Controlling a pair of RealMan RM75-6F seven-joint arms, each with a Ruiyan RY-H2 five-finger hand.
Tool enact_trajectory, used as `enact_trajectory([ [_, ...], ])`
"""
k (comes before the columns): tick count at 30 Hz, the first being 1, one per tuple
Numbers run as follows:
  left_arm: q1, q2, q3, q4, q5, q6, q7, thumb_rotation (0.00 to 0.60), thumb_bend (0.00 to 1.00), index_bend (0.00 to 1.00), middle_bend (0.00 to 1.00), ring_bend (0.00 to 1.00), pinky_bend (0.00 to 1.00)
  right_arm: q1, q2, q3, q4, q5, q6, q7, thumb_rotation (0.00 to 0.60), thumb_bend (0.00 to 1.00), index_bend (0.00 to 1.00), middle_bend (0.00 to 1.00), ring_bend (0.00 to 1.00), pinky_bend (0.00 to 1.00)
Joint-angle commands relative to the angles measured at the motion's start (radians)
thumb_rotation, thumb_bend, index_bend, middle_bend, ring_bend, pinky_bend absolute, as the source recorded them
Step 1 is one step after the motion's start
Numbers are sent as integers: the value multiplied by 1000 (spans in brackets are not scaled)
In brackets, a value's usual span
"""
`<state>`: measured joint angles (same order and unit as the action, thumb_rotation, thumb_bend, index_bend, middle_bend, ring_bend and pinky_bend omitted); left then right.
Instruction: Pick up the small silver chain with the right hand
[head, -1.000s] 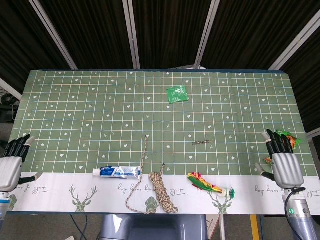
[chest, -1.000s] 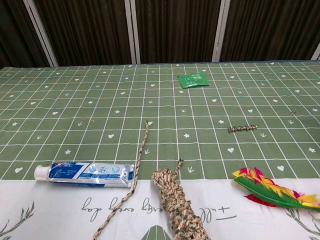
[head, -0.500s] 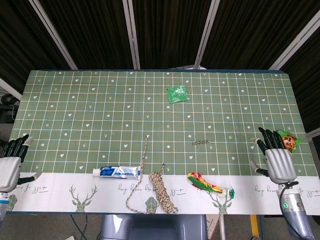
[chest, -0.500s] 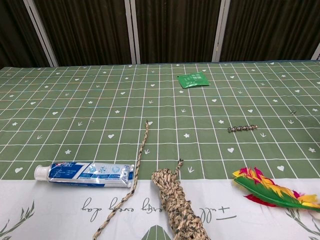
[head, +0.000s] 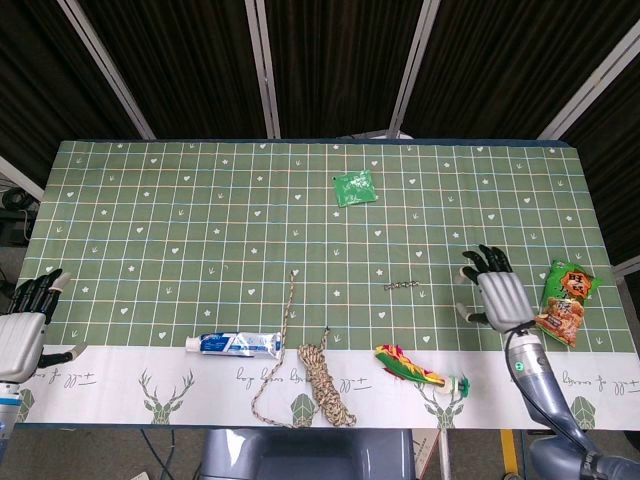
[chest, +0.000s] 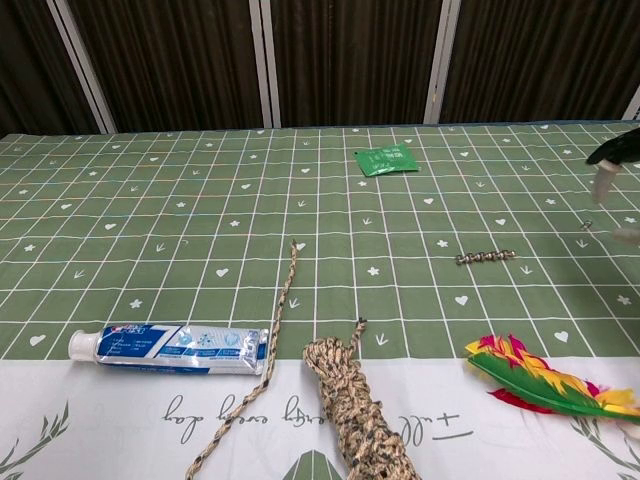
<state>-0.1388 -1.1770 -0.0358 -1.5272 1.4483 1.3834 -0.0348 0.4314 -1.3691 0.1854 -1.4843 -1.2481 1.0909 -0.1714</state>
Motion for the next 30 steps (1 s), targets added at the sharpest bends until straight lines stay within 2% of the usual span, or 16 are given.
enact_trajectory([
  [1,-1,1,1,1,0,-2,-3,600,84,0,0,0,0,59,-74,15,80,44,-66,-29,600,184,423,144,0,0],
  [13,-4,7,0,-3,-8,-14,-13,600,83,0,0,0,0,149,-221,51,258,125,-142,-38,600,188,441,147,0,0],
  [30,-8,10,-4,-7,-20,-28,-34,600,83,0,0,0,0,190,-308,50,398,154,-186,-14,600,199,482,158,0,0],
])
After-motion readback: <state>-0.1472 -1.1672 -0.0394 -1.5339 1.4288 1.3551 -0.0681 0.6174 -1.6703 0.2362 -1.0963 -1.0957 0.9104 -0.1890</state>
